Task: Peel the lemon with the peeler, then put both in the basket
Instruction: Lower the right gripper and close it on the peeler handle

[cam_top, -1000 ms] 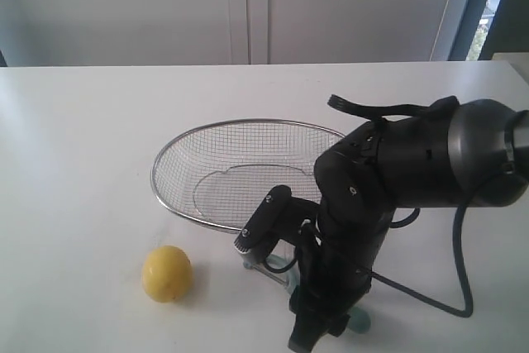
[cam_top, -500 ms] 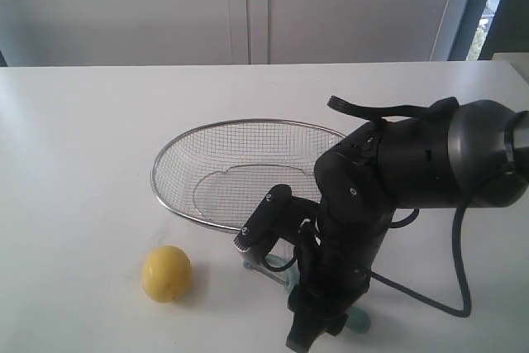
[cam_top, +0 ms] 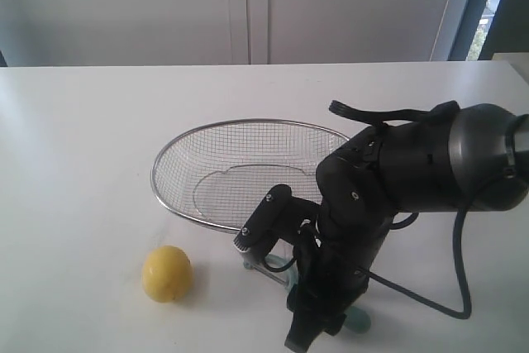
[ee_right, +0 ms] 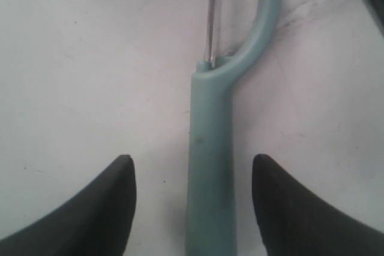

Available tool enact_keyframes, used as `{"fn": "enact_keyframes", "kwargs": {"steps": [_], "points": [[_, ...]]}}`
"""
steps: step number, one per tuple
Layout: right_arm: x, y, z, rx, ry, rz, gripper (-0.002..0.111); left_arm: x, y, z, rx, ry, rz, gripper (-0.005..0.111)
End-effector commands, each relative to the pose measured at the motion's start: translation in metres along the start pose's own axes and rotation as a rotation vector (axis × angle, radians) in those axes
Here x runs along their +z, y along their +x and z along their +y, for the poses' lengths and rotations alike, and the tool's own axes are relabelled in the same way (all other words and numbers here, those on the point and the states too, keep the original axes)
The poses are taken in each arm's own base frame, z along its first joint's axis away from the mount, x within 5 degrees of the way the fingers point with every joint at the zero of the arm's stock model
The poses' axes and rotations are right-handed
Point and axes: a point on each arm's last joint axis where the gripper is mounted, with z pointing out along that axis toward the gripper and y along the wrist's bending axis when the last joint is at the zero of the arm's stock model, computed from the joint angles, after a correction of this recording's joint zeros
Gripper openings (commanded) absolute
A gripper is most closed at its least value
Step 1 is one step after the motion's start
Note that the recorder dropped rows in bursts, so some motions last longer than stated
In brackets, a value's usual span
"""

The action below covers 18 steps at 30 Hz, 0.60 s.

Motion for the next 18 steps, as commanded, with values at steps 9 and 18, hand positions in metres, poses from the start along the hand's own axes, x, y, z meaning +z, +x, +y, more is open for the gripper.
{"fn": "enact_keyframes", "kwargs": {"steps": [9,18], "points": [[0.0003,0.0012,-0.0001,0.018,0.0,0.0,0.054,0.0002,0.0012,0.0,-0.004,0.0,0.0,0.0],[0.0039,0.0051,0.001,0.029,-0.001,0.003,0.054,0.0002,0.0012,0.0,-0.004,0.0,0.0,0.0]]}}
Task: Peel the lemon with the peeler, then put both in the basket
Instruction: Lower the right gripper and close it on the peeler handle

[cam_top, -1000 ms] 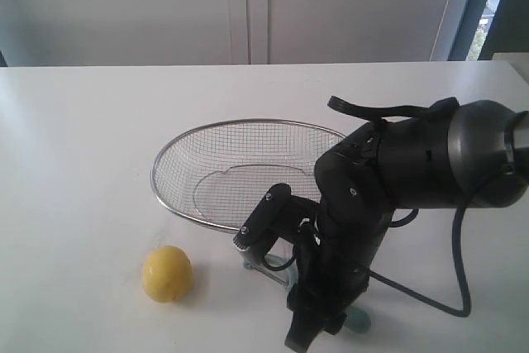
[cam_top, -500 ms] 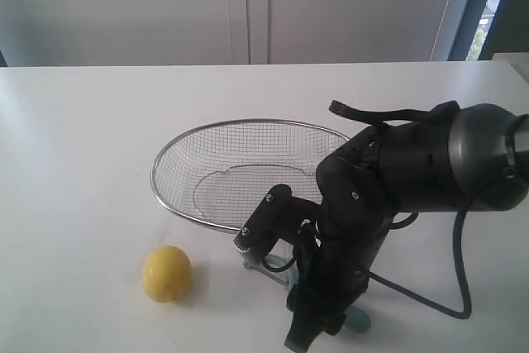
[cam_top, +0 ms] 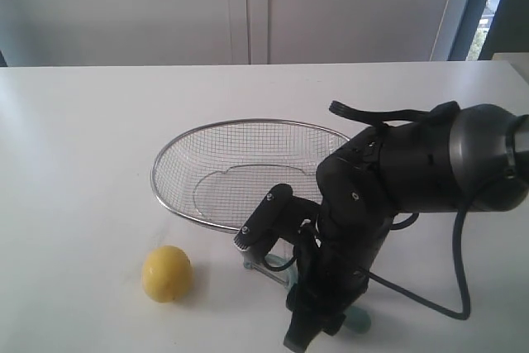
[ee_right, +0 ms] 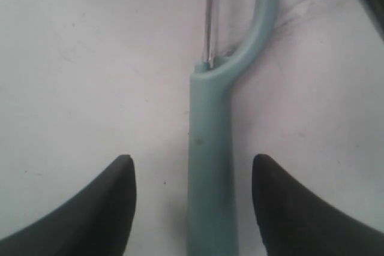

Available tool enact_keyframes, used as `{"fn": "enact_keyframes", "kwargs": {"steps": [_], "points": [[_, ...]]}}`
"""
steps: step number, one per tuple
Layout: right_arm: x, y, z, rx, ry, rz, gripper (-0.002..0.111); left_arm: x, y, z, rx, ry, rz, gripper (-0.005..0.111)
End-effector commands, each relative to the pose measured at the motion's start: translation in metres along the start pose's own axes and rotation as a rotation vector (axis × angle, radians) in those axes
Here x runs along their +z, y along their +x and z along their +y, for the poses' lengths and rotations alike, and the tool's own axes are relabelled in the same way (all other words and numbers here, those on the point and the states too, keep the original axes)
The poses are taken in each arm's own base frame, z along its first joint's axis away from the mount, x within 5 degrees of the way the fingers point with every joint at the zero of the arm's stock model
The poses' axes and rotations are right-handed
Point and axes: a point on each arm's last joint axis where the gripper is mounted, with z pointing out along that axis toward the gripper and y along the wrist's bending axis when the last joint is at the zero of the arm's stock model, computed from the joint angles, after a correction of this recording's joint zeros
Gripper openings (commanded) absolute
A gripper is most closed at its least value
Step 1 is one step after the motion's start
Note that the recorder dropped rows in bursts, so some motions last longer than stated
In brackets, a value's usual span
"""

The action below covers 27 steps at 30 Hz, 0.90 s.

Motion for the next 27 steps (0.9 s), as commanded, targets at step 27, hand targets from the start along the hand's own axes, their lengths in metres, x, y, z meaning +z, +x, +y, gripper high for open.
{"fn": "enact_keyframes", "kwargs": {"steps": [27], "points": [[0.01,0.0141,-0.0001,0.035,0.027,0.028,0.049,0.0002,0.0012,0.0,-0.004,0.0,0.0,0.0]]}}
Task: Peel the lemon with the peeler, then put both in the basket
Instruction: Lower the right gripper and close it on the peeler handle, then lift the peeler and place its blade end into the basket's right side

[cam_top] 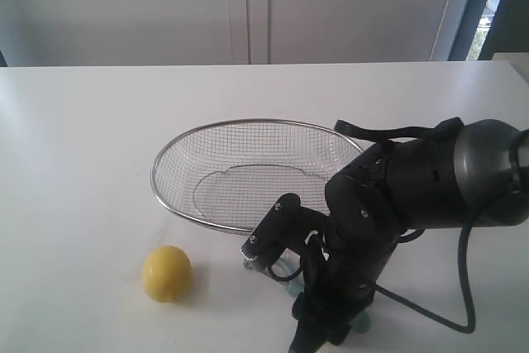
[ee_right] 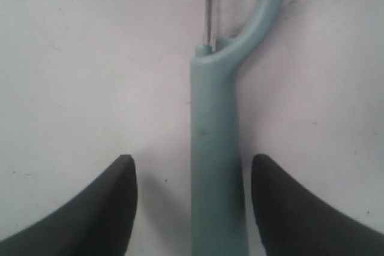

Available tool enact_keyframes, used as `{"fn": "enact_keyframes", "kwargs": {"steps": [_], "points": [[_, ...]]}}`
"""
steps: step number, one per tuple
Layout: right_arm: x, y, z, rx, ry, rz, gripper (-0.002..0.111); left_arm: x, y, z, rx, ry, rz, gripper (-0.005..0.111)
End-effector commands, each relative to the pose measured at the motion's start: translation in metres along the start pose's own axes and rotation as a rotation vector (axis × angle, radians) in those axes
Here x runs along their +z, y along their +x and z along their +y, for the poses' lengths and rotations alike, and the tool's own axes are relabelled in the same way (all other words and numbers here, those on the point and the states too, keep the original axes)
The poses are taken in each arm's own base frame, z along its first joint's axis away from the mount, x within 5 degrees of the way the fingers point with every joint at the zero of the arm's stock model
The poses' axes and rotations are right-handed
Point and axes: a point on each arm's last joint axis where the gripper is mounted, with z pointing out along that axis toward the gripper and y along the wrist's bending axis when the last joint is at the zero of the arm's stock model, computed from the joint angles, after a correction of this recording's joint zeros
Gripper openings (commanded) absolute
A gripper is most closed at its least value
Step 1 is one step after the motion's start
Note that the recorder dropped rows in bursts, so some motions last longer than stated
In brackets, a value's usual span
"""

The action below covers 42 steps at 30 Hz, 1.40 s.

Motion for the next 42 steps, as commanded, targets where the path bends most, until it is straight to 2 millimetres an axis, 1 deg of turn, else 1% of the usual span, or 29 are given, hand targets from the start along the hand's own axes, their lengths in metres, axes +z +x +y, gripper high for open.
{"fn": "enact_keyframes", "kwargs": {"steps": [1,4,12,22,28,36,42], "points": [[0.001,0.005,-0.002,0.009,0.019,0.032,0.046,0.0,0.001,0.0,-0.004,0.0,0.0,0.0],[0.001,0.005,-0.002,0.023,0.02,0.032,0.044,0.0,0.001,0.0,-0.004,0.0,0.0,0.0],[0.001,0.005,-0.002,0.023,0.02,0.032,0.044,0.0,0.001,0.0,-0.004,0.0,0.0,0.0],[0.0,0.008,-0.001,0.034,0.012,0.074,0.043,0.0,0.001,0.0,-0.004,0.0,0.0,0.0],[0.001,0.009,-0.001,0.047,0.013,0.077,0.038,0.0,0.001,0.0,-0.004,0.0,0.0,0.0],[0.024,0.012,0.0,0.07,-0.005,0.169,0.038,0.0,0.001,0.0,-0.004,0.0,0.0,0.0],[0.025,0.012,-0.001,0.07,-0.004,0.175,0.037,0.0,0.001,0.0,-0.004,0.0,0.0,0.0]]}}
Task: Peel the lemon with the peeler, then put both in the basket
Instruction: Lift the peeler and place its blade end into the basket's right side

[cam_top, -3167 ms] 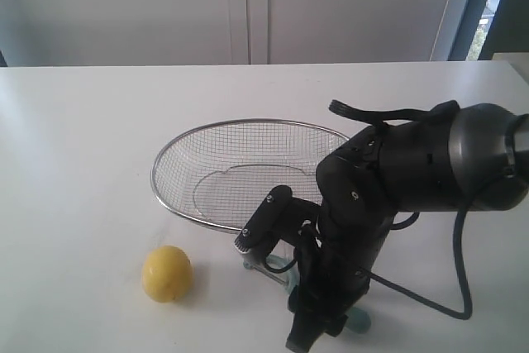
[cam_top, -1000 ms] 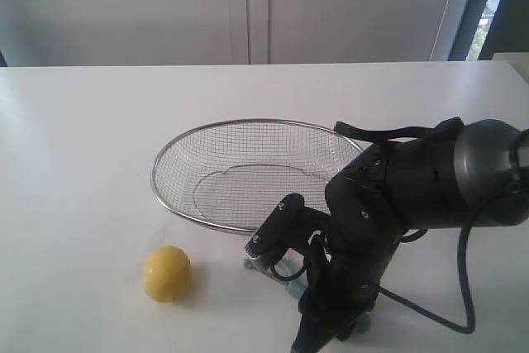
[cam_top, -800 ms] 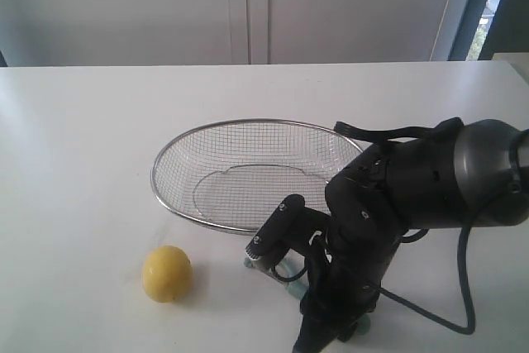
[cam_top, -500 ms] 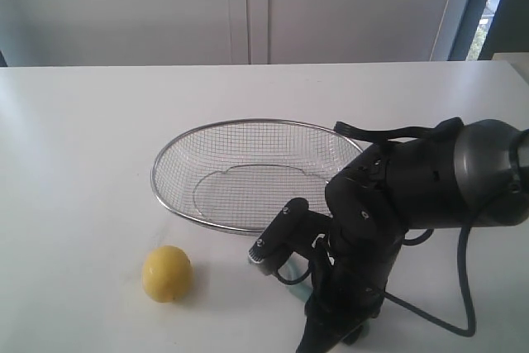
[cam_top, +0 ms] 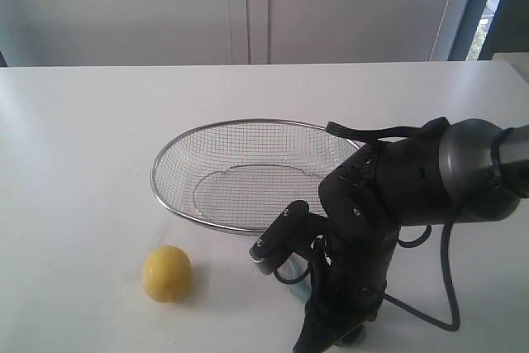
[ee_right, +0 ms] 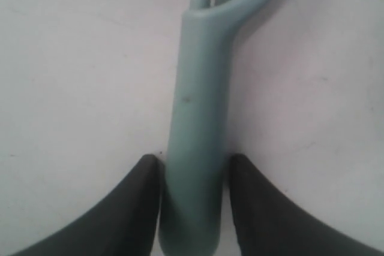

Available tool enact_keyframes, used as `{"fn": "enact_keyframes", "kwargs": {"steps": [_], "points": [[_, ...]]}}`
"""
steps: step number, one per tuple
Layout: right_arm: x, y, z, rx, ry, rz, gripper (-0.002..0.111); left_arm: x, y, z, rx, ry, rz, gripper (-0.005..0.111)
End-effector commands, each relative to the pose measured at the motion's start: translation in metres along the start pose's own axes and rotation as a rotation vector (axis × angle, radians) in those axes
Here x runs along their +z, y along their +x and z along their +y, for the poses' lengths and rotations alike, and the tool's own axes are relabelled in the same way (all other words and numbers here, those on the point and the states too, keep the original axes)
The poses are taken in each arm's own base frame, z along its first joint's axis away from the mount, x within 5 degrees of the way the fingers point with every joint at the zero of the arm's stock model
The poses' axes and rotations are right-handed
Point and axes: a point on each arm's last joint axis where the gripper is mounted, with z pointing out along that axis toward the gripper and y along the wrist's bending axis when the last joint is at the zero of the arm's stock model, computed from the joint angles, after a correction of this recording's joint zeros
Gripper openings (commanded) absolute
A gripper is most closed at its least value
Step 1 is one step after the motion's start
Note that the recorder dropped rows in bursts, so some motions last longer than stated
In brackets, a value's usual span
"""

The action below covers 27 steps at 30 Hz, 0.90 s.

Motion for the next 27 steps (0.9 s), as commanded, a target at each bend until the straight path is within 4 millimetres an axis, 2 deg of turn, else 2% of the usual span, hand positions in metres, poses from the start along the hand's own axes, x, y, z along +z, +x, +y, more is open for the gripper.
{"fn": "enact_keyframes", "kwargs": {"steps": [1,10,19,27], "points": [[0.013,0.003,-0.001,0.001,0.001,0.043,0.035,0.0,0.001,0.0,-0.004,0.0,0.0,0.0],[0.007,0.003,-0.001,0.001,0.005,0.024,0.0,0.0,0.001,0.0,-0.004,0.0,0.0,0.0],[-0.041,0.012,0.002,-0.026,0.007,-0.078,0.0,0.0,0.001,0.0,-0.004,0.0,0.0,0.0],[-0.095,0.03,0.023,-0.155,-0.17,-0.234,0.0,0.0,0.001,0.0,-0.002,0.0,0.0,0.0]]}}
